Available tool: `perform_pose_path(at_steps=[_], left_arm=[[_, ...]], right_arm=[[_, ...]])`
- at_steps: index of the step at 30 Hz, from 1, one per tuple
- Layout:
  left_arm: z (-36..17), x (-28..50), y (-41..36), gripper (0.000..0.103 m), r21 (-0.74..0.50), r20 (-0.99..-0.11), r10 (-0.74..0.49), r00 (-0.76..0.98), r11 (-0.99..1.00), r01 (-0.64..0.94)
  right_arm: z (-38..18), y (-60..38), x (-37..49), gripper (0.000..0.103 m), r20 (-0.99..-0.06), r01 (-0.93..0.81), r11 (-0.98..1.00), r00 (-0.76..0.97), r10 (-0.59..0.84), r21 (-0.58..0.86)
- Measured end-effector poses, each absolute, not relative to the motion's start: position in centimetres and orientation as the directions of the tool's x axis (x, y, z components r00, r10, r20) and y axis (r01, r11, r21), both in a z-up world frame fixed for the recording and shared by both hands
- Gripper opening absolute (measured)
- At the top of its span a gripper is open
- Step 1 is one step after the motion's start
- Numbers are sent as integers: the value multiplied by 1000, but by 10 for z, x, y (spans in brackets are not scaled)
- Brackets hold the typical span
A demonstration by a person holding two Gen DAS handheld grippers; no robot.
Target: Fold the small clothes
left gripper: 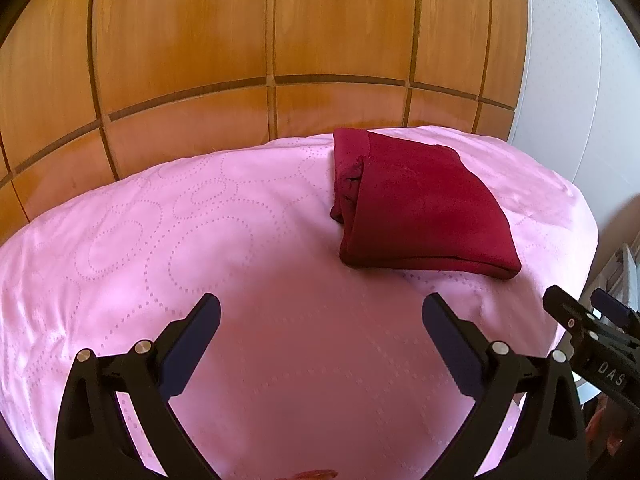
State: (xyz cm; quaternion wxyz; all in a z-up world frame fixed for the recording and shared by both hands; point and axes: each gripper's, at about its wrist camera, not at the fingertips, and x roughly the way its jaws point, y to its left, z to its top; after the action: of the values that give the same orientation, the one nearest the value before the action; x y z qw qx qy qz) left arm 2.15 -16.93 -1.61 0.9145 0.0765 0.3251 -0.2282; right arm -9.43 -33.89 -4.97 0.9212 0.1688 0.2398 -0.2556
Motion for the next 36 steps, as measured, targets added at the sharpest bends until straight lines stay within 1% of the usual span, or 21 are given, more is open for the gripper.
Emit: perform_pose_path(at_steps=[13, 28, 36], left_arm=[[-19, 25, -168, 101, -9, -645, -355, 677, 889, 458], [-17, 19, -174, 101, 24, -637, -354, 685, 879, 477], [-14, 17, -176, 101, 22, -633, -362, 684, 875, 484]], right_arm=[[-50, -342, -91, 99, -531, 540, 821, 758, -379, 186], [-49, -342, -92, 99, -529, 545, 818, 757, -384, 185], [-47, -343, -93, 99, -524, 536, 823, 764, -377, 190]])
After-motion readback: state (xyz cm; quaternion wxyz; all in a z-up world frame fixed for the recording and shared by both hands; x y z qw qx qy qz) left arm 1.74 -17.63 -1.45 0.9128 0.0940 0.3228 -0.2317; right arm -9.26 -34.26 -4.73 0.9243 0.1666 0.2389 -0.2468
